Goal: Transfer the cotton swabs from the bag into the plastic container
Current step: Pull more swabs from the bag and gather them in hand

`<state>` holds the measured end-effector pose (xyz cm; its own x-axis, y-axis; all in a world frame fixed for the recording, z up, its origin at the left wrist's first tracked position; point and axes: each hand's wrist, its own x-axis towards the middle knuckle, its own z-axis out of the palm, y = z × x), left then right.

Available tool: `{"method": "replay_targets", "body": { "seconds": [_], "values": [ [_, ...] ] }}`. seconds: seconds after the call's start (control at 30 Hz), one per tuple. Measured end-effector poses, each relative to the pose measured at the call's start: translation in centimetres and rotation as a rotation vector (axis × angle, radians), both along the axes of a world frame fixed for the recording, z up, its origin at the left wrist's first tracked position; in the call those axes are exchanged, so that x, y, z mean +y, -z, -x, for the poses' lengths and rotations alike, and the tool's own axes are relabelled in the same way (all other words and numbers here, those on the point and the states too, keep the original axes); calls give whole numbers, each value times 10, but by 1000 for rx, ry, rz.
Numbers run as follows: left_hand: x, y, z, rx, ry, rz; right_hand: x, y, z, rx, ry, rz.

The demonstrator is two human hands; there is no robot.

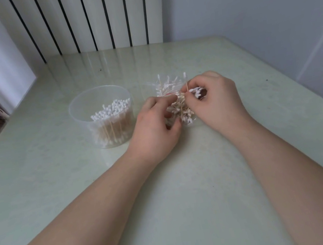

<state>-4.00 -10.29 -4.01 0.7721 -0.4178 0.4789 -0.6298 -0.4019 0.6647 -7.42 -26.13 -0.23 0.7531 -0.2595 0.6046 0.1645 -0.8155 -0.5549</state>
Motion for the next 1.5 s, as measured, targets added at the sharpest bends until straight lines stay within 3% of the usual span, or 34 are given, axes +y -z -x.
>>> {"method": "replay_targets", "body": {
  "seconds": [0.13, 0.47, 0.67, 0.83, 1.17, 1.33, 1.5],
  "values": [
    [1, 1, -2, 15, -18, -9, -1, -8, 6, -12, 16, -184],
    [0, -2, -2, 64, -60, 19, -8, -13, 7, -39, -6, -419],
    [2, -7, 1, 123, -22, 136, -4, -22, 7, -15, -103, -800],
    [1, -2, 0, 51, -13, 78, -6, -20, 6, 38, -177, -976],
    [2, -7, 1, -23, 110, 44, 11, -13, 4, 280, -390, -1147],
    [1, -1, -8, 60, 22, -46, 9, -15, 3, 252, -363, -1153],
    [3, -1, -7, 111, 34, -3, 2, -16, 2, 131, -281, -1169]
  ]
}}
